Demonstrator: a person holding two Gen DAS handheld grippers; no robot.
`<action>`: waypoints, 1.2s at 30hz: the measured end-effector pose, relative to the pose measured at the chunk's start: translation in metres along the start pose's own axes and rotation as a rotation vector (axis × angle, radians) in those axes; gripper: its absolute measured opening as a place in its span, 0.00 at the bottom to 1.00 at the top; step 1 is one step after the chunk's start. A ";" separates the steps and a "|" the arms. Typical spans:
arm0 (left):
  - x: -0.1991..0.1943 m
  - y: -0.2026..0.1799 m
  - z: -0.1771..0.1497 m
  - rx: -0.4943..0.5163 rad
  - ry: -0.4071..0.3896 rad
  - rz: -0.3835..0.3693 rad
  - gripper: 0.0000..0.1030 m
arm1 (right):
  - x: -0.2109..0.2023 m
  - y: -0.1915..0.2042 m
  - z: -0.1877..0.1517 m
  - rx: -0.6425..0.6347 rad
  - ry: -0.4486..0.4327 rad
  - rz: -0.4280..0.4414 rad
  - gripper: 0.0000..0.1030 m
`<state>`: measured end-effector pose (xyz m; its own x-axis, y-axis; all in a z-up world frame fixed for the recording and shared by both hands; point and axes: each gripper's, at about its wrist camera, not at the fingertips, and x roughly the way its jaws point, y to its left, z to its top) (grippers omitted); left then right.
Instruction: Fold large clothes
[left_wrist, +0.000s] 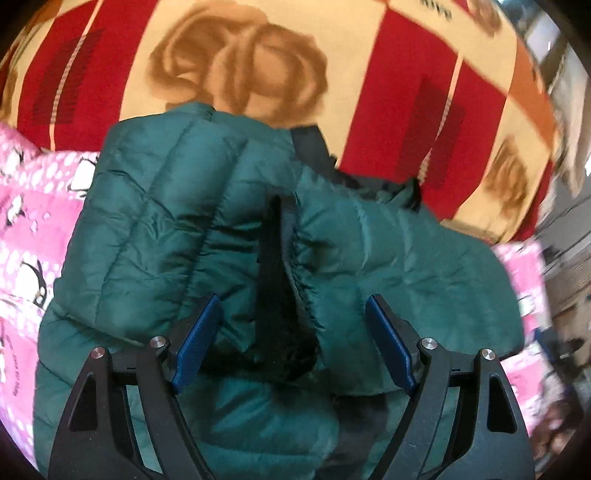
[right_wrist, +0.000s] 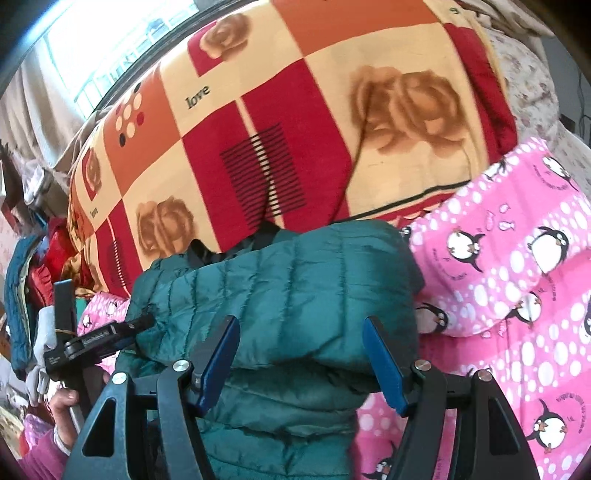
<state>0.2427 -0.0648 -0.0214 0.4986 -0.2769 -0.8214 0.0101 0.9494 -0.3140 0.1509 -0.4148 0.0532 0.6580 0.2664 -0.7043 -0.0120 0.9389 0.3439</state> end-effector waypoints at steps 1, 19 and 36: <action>0.001 -0.005 -0.001 0.026 -0.012 0.018 0.75 | -0.002 -0.004 0.000 0.007 -0.004 -0.004 0.64; -0.062 0.014 0.037 0.047 -0.173 0.004 0.36 | 0.013 -0.008 0.006 0.091 -0.048 0.011 0.64; 0.000 -0.024 0.005 0.082 -0.060 0.029 0.11 | 0.001 -0.032 -0.002 0.121 -0.039 -0.013 0.64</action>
<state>0.2468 -0.0867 -0.0109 0.5504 -0.2423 -0.7990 0.0646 0.9664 -0.2486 0.1506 -0.4439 0.0398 0.6860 0.2436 -0.6856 0.0858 0.9086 0.4087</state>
